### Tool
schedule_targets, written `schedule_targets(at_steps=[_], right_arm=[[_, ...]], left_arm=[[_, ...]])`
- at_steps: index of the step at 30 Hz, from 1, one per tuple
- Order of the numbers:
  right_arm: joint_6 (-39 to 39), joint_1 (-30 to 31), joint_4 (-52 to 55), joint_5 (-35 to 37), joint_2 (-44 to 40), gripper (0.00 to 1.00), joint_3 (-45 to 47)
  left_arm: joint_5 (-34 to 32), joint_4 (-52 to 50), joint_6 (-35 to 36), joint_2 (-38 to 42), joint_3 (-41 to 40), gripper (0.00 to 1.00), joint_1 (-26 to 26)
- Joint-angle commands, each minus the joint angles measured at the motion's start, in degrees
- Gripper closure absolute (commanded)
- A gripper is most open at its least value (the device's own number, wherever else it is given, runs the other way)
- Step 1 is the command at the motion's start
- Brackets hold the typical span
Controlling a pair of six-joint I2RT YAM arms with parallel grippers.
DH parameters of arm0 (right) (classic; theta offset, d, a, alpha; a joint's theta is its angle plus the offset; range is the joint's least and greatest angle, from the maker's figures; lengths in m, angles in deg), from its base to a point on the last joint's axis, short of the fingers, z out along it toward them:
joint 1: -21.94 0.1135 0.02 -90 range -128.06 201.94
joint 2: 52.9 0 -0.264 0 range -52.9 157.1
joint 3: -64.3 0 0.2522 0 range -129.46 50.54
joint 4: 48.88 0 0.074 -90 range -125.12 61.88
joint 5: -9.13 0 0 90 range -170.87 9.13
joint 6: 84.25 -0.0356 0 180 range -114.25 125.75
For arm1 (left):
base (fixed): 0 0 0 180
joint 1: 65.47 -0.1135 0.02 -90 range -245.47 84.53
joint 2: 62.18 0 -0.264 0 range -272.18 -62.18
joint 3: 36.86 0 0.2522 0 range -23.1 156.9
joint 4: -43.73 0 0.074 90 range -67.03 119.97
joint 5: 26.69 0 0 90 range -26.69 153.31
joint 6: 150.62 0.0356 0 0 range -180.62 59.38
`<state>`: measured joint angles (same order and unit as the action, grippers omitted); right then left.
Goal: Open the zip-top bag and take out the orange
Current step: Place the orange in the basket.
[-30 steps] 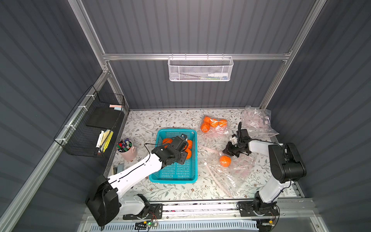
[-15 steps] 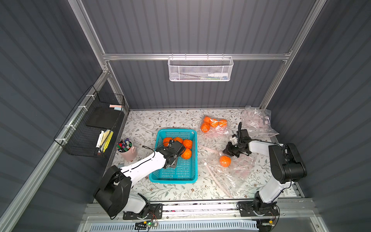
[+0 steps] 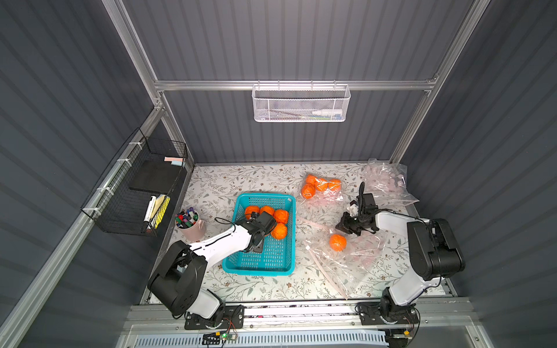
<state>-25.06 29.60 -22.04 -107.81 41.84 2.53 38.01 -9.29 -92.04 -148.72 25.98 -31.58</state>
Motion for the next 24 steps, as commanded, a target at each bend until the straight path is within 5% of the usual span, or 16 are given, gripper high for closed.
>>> schedule_targets(at_steps=[1, 9, 14, 20, 22, 24], right_arm=[[0.7, 0.3, 2.5, 0.7, -2.8, 0.92, 0.2], [1.8, 0.3, 6.5, 0.9, -9.5, 0.90, -0.3], [4.4, 0.3, 15.3, 5.7, -16.8, 0.77, -0.4], [2.3, 0.5, 18.5, 6.5, -23.7, 0.74, 3.8], [1.4, 0.7, 17.0, 4.0, -22.8, 0.76, 5.5], [0.9, 1.2, 16.1, 2.7, -20.7, 0.79, 6.2]], left_arm=[[-2.2, -2.0, -0.2, -1.7, 0.6, 0.25, -0.8], [-3.1, -4.1, -0.1, 0.7, 2.7, 0.17, -0.8], [-0.7, -4.9, 2.9, 8.3, 7.0, 0.17, -0.8], [27.5, 7.6, 11.5, 18.5, 7.1, 0.27, 0.6], [36.1, 12.3, 13.1, 18.9, 6.7, 0.30, 4.2], [37.5, 15.6, 14.5, 17.7, 6.5, 0.33, 10.5]])
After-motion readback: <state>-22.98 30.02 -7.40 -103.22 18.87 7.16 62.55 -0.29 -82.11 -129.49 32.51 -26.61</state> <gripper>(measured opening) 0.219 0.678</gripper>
